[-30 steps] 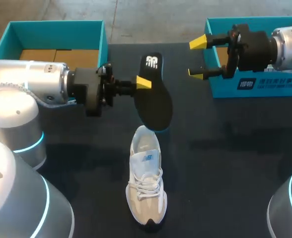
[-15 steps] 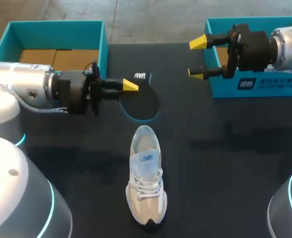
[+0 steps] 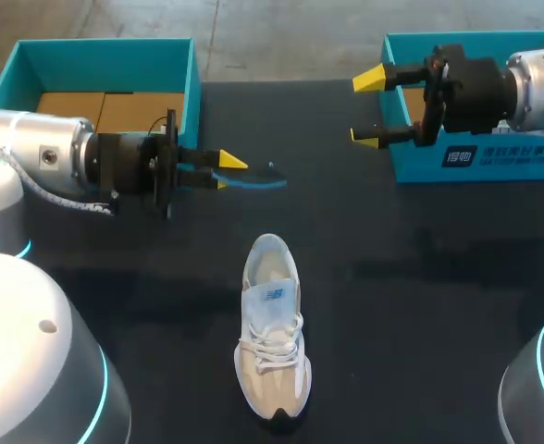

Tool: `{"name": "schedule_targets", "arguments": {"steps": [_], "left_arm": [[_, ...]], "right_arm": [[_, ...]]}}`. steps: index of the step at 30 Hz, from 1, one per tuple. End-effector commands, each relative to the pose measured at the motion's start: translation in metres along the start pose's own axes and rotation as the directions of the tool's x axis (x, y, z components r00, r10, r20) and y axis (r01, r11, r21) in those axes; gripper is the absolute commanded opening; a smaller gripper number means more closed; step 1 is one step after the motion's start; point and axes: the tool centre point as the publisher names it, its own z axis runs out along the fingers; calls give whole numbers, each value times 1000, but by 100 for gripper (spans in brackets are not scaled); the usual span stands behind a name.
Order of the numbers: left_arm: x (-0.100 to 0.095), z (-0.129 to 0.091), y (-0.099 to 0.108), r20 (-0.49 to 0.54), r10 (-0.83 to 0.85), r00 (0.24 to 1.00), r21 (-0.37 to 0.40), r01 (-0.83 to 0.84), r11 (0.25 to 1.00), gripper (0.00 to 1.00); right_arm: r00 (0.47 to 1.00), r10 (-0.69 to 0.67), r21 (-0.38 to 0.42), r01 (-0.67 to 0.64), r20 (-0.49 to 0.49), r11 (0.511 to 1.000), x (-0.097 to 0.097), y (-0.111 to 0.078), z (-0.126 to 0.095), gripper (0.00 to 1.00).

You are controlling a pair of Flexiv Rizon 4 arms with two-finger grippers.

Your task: Take the shoe out of the shoebox, open the shoe tongue, remove and reinsert the insole, then place the shoe into the shoebox

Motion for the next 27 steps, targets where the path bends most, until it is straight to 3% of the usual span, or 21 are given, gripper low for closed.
{"name": "schedule_targets", "arguments": {"steps": [1, 6, 25, 27], "left_arm": [[-1, 0, 5, -1, -79, 997, 23, 79, 997, 0], [-5, 1, 5, 17, -244, 970, 92, 241, 966, 0], [-5, 1, 5, 7, -224, 974, 71, 223, 972, 0], [-5, 2, 10, 6, -348, 937, 56, 347, 936, 0]], "right_arm": [[1000, 1, 0, -1, 1, 1000, 0, 0, 1, 100], [1000, 1, 0, -1, 1, 1000, 0, 0, 1, 100], [1000, 1, 0, -1, 1, 1000, 0, 0, 1, 100], [1000, 1, 0, -1, 1, 1000, 0, 0, 1, 100]]}}
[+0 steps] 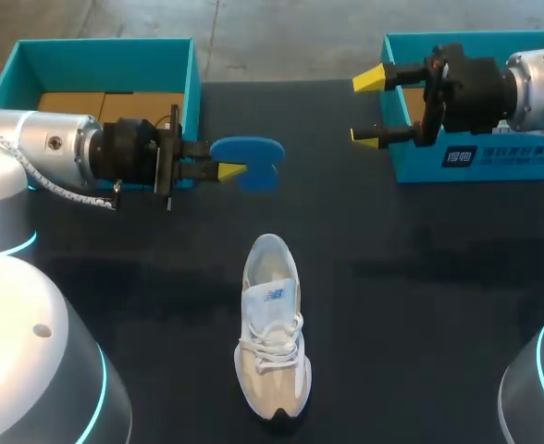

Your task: Take the shoe out of the shoebox, open the shoe tongue, remove and reinsert the insole, then place the shoe into the shoebox

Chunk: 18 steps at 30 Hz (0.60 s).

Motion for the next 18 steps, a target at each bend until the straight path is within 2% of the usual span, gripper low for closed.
{"name": "schedule_targets", "arguments": {"steps": [1, 2, 6, 8, 14, 15, 18], "left_arm": [[-2, 1, 4, 16, -224, 974, -8, 224, 974, 0], [-3, 4, 4, 35, -315, 948, -17, 316, 949, 0], [-4, 5, 6, 34, -501, 865, -25, 502, 865, 0], [-3, 5, 6, 49, -600, 798, -35, 602, 798, 0], [-8, -1, -4, 42, -846, 531, -35, 847, 530, 0], [-10, -3, -7, 46, -889, 455, -46, 890, 453, 0], [-13, -6, -12, 33, -955, 295, -44, 955, 294, 0]], "right_arm": [[1000, 1, -1, -1, 1, 1000, 0, 0, 1, 100], [1000, 1, -1, -1, 1, 1000, 0, 0, 1, 100], [1000, 1, -1, -1, 1, 1000, 0, 0, 1, 100], [1000, 1, -1, -1, 1, 1000, 0, 0, 1, 100], [1000, 1, -1, -1, 1, 1000, 0, 0, 1, 100], [1000, 1, -1, -1, 1, 1000, 0, 0, 1, 100], [1000, 1, -1, -1, 1, 1000, 0, 0, 1, 100]]}}
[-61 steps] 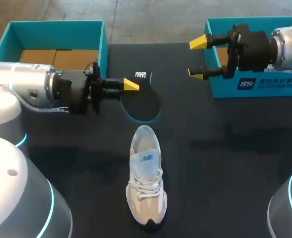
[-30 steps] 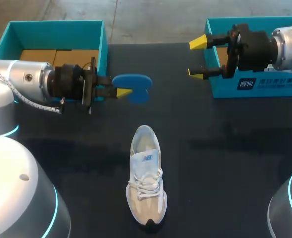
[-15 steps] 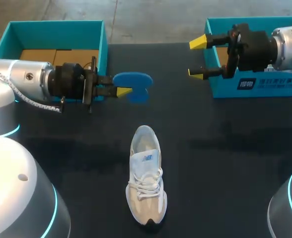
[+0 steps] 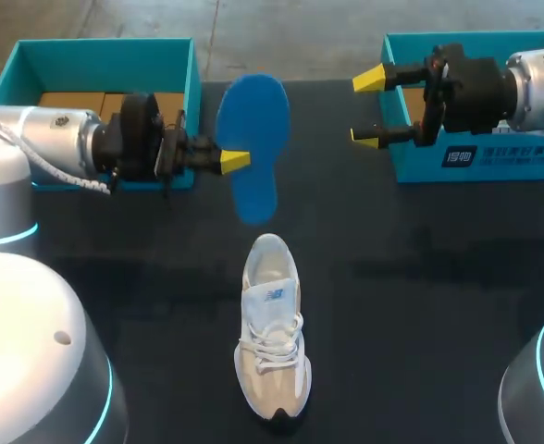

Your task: Take the shoe out of the shoebox, open the shoe tongue, remove and reinsert the insole, then place the shoe into the shoebox

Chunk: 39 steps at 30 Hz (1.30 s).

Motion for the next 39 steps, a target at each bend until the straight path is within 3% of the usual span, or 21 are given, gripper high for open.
{"name": "schedule_targets", "arguments": {"steps": [1, 4, 10, 19, 32, 39], "left_arm": [[2, -8, -12, -5, -682, 732, -56, 680, 731, 0], [2, -8, -14, -8, -776, 631, -61, 774, 630, 0], [-2, -7, -14, -21, -940, 339, -57, 939, 340, 0], [-7, -3, -5, -35, -999, 36, -70, 997, 38, 0], [-21, -7, 6, -56, -958, -282, -85, 957, -277, 0], [-25, -7, 11, -54, -937, -346, -60, 938, -343, 0]], "right_arm": [[1000, 1, -1, -1, 0, 1000, 0, 0, 2, 100], [1000, 1, -1, -1, 0, 1000, 0, 0, 2, 100], [1000, 1, -1, -1, 0, 1000, 0, 0, 2, 100], [1000, 1, -1, -1, 0, 1000, 0, 0, 2, 100], [1000, 1, -1, -1, 0, 1000, 0, 0, 2, 100], [1000, 1, -1, -1, 0, 1000, 0, 0, 2, 100]]}}
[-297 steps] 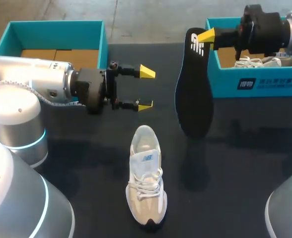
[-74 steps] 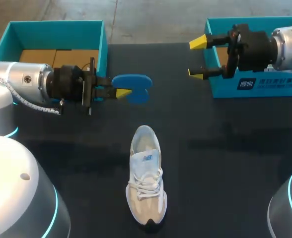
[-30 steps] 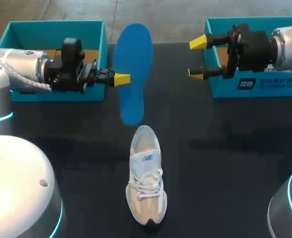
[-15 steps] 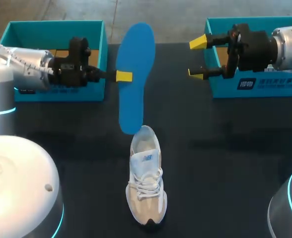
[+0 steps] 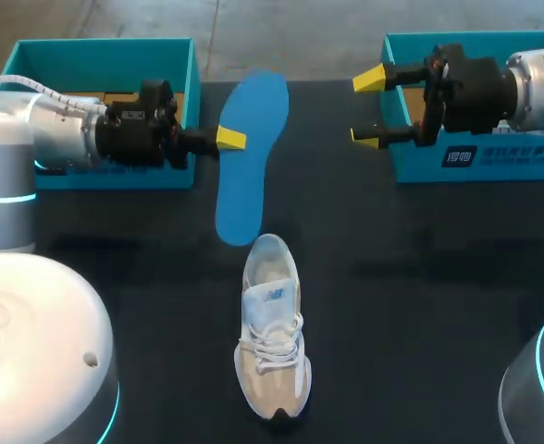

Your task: Take the shoe out of the shoebox, open the shoe tongue, remove and reinsert the insole, then place the shoe into the shoebox

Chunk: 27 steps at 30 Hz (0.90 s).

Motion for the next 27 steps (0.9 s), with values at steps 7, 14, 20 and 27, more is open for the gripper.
{"name": "schedule_targets", "arguments": {"steps": [7, 14, 20, 27], "left_arm": [[-9, 1, -5, -64, -595, 801, 18, 597, 802, 0], [-17, 6, -4, -52, -547, 835, 45, 549, 834, 0], [-21, 9, -3, -40, -461, 886, 78, 463, 883, 0], [-19, 12, -1, -34, -398, 917, 93, 400, 912, 0]], "right_arm": [[1000, 1, -1, -1, 0, 1000, 0, 0, 2, 100], [1000, 1, -1, -1, 0, 1000, 0, 0, 2, 100], [1000, 1, -1, -1, 0, 1000, 0, 0, 2, 100], [1000, 1, -1, -1, 0, 1000, 0, 0, 2, 100]]}}
